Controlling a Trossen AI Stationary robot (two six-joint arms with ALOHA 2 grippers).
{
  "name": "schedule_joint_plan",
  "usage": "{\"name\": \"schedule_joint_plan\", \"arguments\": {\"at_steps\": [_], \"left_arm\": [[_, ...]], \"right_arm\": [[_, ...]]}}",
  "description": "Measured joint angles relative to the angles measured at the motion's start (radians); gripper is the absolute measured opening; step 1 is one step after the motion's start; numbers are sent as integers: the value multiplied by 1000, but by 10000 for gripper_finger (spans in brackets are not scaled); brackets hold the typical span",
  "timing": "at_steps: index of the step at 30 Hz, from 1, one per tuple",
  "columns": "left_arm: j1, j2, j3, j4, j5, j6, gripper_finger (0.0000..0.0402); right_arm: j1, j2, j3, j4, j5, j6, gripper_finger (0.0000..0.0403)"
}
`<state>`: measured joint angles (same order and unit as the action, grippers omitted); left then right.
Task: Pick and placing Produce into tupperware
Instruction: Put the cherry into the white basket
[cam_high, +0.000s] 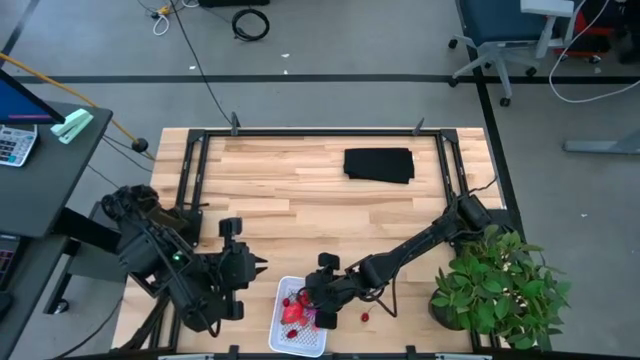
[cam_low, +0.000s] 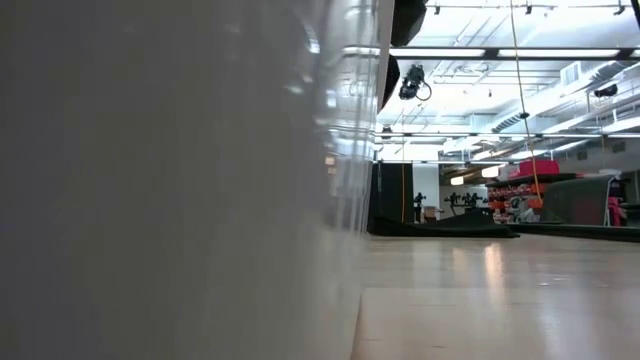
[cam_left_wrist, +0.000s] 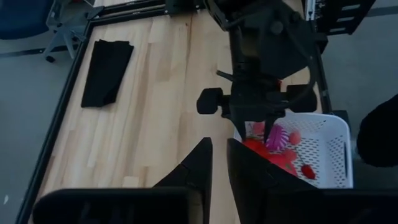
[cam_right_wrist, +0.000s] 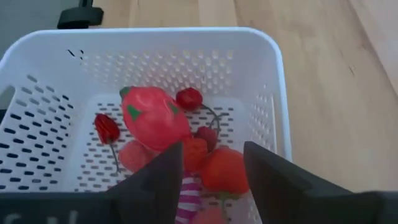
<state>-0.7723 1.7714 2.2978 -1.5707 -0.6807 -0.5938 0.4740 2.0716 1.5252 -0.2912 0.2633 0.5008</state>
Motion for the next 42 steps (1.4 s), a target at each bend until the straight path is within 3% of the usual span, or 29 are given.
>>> {"name": "schedule_joint_plan", "arguments": {"at_steps": [5, 11, 16, 19, 24, 30, 36, 42], "left_arm": [[24, 0, 0, 0, 0, 8, 55], [24, 0, 0, 0, 0, 34, 61], [24, 0, 0, 0, 0, 76, 56], [24, 0, 0, 0, 0, 90, 52], [25, 0, 0, 0, 0, 94, 53], [25, 0, 0, 0, 0, 95, 61], [30, 0, 0, 1, 0, 176, 57], [37, 0, 0, 2, 0, 190, 51]], "right_arm": [[0, -3, 0, -3, -23, 49, 182], [5, -60, 0, -72, -215, 213, 173], [33, -160, 0, -131, -228, 232, 164], [61, -236, 0, -164, -161, 254, 159], [159, -325, 0, -223, 59, 347, 154], [298, -293, 0, -272, 265, 530, 153], [371, -143, 0, -272, 315, 654, 153], [357, -26, -1, -272, 316, 699, 155]]}}
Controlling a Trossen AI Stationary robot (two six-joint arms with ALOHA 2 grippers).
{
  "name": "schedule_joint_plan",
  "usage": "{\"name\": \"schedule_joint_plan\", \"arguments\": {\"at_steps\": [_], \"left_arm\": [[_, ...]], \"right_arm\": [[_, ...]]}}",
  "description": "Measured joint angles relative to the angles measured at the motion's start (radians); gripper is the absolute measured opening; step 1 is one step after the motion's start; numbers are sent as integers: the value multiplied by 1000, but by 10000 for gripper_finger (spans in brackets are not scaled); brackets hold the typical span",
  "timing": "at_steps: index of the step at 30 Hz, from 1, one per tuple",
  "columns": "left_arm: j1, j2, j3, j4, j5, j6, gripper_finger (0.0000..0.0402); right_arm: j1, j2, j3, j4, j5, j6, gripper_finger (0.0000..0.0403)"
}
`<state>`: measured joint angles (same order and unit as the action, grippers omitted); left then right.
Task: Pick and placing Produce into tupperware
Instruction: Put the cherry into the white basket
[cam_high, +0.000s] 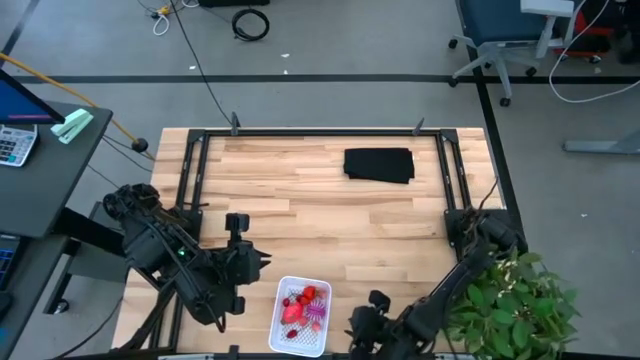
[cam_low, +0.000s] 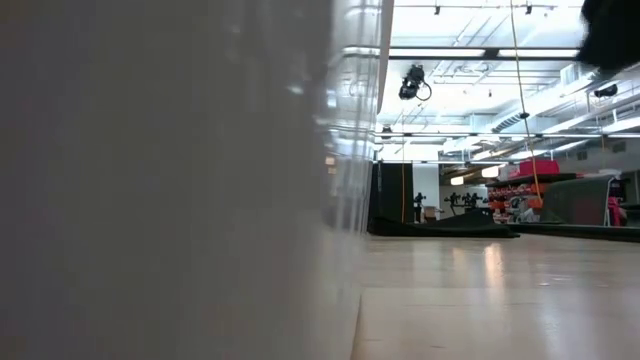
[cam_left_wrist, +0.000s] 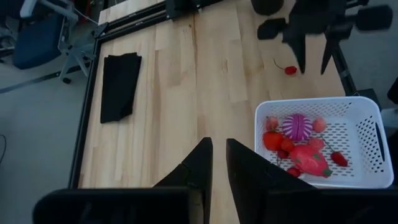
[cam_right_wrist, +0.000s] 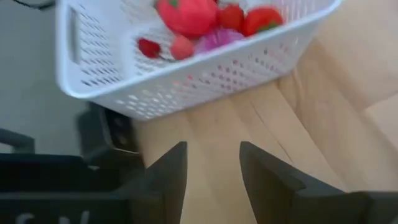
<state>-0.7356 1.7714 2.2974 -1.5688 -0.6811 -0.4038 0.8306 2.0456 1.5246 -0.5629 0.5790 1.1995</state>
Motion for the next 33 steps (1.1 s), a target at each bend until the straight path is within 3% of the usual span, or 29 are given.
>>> {"name": "schedule_joint_plan", "arguments": {"at_steps": [8, 16, 20, 33], "left_arm": [[17, 0, 0, 0, 0, -3, 57], [40, 0, 0, 1, 0, -3, 52], [43, 0, 0, 1, 0, -13, 52], [43, 0, 0, 2, 0, -35, 57]], "right_arm": [[-42, 54, 0, -41, -150, 4, 164], [-55, 48, 0, -157, -187, 1, 189], [-51, 53, -12, -166, -301, -38, 192], [-55, 54, -16, -317, -261, -153, 192]]}}
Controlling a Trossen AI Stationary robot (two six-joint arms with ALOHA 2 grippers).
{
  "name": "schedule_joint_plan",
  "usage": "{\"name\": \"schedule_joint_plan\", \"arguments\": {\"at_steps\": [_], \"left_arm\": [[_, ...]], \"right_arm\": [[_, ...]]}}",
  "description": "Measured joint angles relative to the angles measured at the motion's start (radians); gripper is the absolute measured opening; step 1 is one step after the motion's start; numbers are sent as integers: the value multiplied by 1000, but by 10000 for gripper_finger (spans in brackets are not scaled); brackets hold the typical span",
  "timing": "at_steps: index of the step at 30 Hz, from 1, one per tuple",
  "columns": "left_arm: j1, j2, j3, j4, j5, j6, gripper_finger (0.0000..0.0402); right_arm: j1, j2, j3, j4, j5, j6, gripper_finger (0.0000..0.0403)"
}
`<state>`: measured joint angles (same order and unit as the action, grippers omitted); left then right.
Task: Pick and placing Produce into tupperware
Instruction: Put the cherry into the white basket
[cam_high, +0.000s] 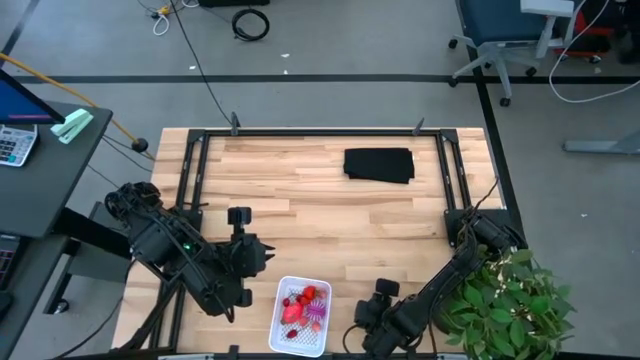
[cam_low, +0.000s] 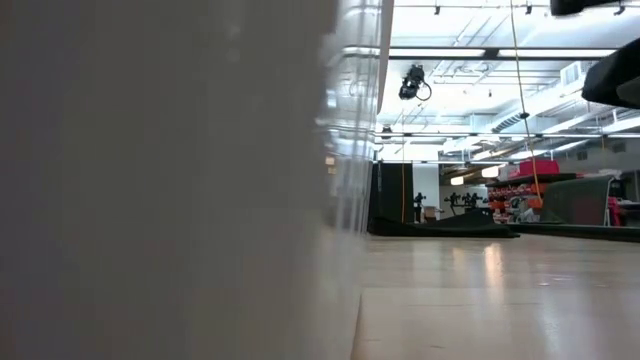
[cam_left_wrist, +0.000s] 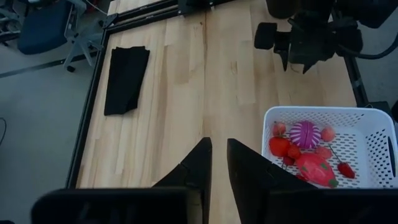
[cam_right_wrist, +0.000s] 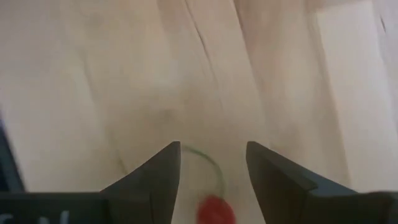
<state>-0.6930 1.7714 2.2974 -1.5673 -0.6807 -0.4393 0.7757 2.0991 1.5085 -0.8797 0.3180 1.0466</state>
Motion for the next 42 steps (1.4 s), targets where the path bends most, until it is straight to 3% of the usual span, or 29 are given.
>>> {"name": "schedule_joint_plan", "arguments": {"at_steps": [5, 18, 28, 33, 38, 42], "left_arm": [[0, 0, 0, 0, 0, -28, 51], [0, 0, 0, 0, 0, -72, 57], [0, 0, 0, 0, 0, -75, 56], [0, 0, 0, 0, 0, -75, 59], [0, 0, 0, 0, 0, -75, 51], [0, 0, 0, 0, 0, -75, 48]], "right_arm": [[-1, 0, 0, -101, -63, 21, 192], [-2, 0, 0, -116, -53, 31, 191], [-34, -8, -117, 85, -91, 24, 164], [-44, -8, -124, 96, -98, 25, 130], [-45, -26, -126, 106, -86, 24, 65], [-49, -65, -136, 93, 41, 12, 10]]}}
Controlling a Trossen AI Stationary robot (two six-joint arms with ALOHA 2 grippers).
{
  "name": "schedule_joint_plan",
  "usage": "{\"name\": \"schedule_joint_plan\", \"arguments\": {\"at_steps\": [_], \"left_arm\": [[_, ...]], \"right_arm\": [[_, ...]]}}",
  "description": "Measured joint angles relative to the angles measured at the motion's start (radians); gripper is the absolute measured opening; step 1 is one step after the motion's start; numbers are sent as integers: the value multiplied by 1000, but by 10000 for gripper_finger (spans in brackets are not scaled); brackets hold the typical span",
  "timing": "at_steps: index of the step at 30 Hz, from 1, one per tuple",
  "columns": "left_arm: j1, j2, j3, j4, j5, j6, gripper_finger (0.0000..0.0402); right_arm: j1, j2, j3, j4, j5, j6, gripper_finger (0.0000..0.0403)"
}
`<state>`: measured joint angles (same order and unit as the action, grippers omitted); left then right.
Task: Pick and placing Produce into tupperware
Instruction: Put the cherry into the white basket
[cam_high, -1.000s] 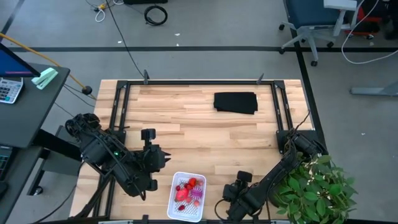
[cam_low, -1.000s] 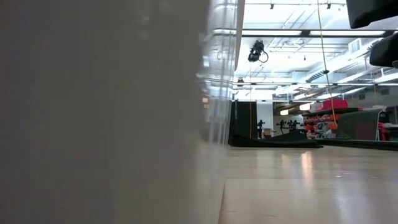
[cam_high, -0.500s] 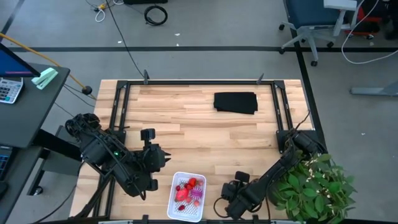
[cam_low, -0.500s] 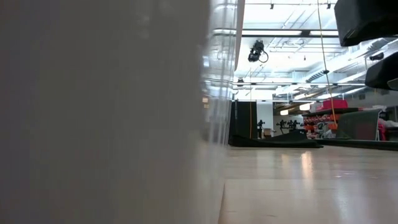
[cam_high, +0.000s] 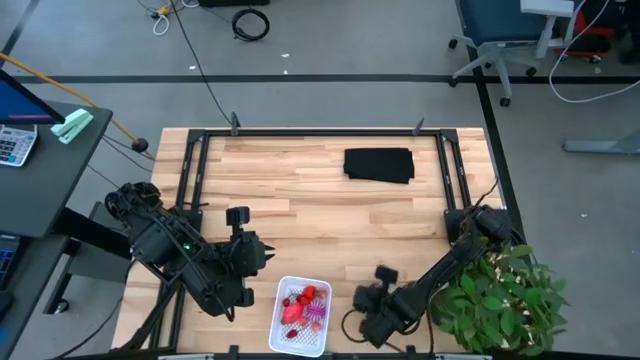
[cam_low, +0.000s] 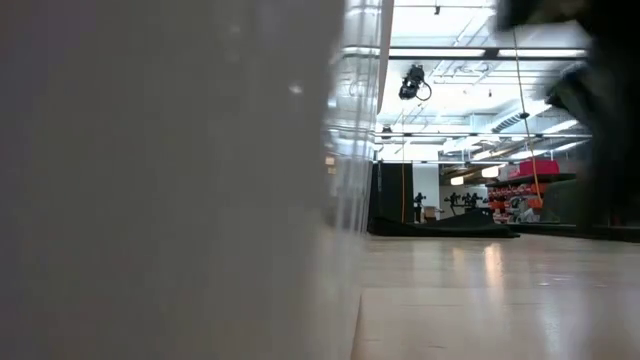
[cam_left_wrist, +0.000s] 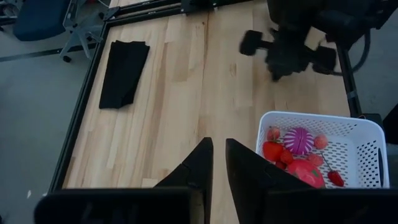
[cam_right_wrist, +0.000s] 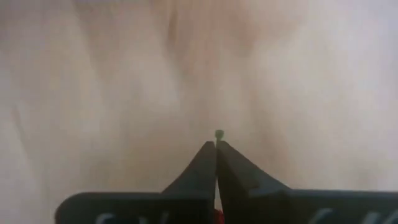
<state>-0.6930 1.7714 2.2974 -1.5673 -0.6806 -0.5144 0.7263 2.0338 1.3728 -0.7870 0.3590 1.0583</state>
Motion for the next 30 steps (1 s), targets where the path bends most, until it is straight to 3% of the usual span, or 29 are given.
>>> {"name": "schedule_joint_plan", "arguments": {"at_steps": [7, 11, 13, 16, 19, 23, 30], "left_arm": [[0, 0, 0, 3, 0, 1, 55], [1, 0, 0, 4, 0, 2, 56], [1, 0, 0, 4, 0, 2, 54], [1, 0, 0, 4, 0, 2, 50], [1, 0, 0, 4, 0, 3, 49], [1, 0, 0, 3, 0, 3, 52], [1, 0, 0, 1, 0, 23, 56]], "right_arm": [[-5, -223, 4, -35, 323, -79, 6], [-7, -366, 7, 105, 589, -214, 7], [-14, -400, 7, 238, 618, -355, 5], [-44, -410, 7, 441, 555, -583, 4], [-105, -377, 8, 596, 390, -704, 7], [-196, -277, 8, 664, 122, -745, 5], [-283, -74, 6, 724, -237, -804, 9]]}}
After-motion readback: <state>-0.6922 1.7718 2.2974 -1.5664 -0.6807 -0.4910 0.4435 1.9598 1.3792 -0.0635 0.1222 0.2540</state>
